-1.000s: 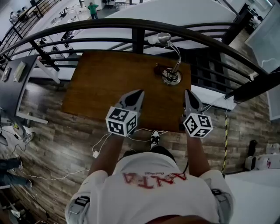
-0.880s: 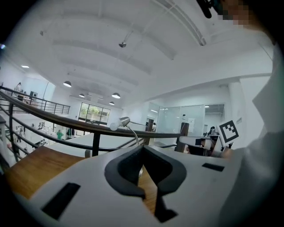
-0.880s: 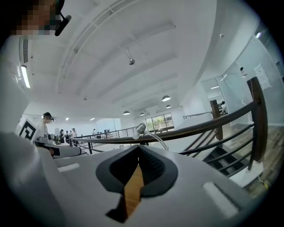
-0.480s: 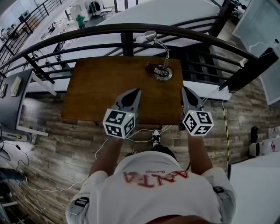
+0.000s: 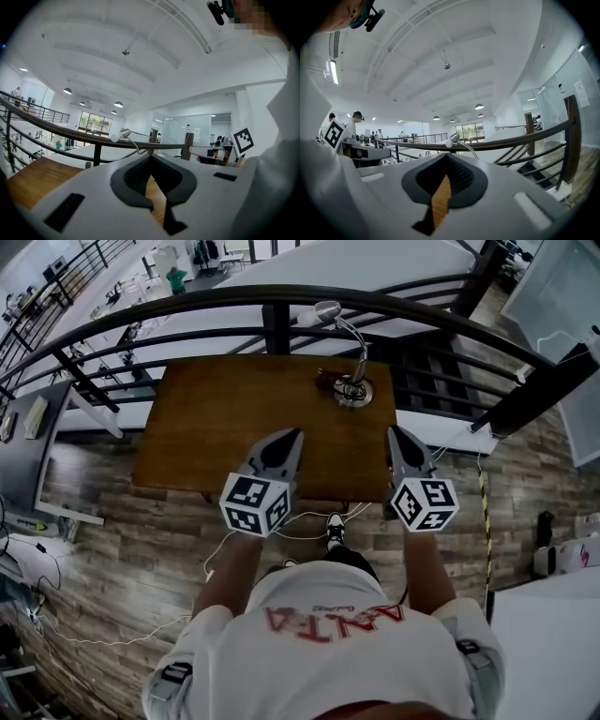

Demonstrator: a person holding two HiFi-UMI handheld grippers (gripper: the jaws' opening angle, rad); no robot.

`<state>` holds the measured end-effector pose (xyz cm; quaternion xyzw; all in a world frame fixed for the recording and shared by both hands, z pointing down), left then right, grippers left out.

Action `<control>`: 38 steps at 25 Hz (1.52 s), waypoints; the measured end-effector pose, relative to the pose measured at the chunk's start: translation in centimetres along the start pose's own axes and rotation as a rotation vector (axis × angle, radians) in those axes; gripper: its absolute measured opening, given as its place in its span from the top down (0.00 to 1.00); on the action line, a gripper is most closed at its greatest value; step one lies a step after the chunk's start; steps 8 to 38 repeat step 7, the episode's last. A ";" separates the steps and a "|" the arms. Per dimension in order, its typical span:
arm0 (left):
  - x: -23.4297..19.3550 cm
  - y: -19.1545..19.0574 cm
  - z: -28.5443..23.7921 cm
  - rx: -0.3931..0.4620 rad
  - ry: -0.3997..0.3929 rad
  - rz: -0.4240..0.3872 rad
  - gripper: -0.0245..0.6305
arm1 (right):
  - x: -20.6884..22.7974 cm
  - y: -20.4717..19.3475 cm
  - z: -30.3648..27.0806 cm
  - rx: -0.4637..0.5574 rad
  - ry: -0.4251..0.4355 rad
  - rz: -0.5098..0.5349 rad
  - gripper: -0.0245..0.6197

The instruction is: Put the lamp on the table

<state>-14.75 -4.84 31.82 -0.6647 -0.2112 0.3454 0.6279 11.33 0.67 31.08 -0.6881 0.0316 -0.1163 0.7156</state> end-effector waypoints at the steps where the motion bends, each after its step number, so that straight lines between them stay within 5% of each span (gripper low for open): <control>1: 0.0 0.0 0.0 0.000 -0.002 0.000 0.95 | 0.0 -0.1 0.0 -0.003 0.000 -0.001 0.96; 38: 0.1 -0.9 0.4 -0.015 -0.013 0.004 0.95 | -0.5 -0.6 0.5 -0.013 0.002 -0.010 0.96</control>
Point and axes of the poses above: the fingertips, and each gripper's own axes: z backward along the fingers, x to its right, y out of its top, the point moved 9 cm from there along z, backward along the fingers, and after that the axes turned 7 degrees about x, right-handed, at the moved point
